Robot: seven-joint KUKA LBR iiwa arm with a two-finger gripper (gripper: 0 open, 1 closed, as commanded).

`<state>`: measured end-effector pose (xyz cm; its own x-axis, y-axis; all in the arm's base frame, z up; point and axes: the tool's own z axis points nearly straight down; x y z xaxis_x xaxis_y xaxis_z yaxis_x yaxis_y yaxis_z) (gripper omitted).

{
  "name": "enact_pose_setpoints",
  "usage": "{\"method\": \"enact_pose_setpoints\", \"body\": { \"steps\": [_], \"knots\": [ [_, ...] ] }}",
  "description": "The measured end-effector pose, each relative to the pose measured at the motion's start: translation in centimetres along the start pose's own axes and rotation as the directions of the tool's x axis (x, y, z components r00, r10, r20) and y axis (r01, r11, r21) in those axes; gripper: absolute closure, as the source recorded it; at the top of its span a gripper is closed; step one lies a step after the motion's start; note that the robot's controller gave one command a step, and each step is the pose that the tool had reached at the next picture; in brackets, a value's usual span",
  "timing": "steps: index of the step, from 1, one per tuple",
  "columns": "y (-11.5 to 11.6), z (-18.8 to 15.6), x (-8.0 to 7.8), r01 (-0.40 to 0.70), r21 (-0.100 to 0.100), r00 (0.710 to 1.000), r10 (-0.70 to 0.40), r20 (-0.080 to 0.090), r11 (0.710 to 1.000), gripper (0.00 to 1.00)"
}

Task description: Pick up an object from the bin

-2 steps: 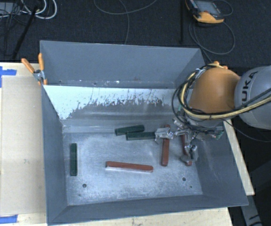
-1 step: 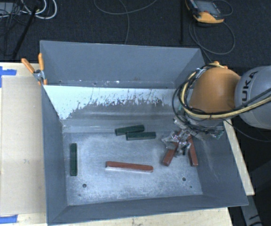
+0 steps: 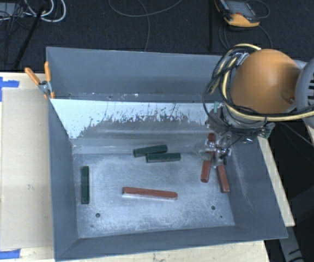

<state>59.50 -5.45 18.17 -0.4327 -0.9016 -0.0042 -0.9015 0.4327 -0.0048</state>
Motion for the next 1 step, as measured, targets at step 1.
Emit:
{"method": "enact_pose_setpoints", "body": {
  "steps": [1],
  "knots": [
    [-1.03, -20.36, 2.24, -0.010, 0.004, 1.000, 0.010, 0.000, 1.000, 1.00]
  ]
}}
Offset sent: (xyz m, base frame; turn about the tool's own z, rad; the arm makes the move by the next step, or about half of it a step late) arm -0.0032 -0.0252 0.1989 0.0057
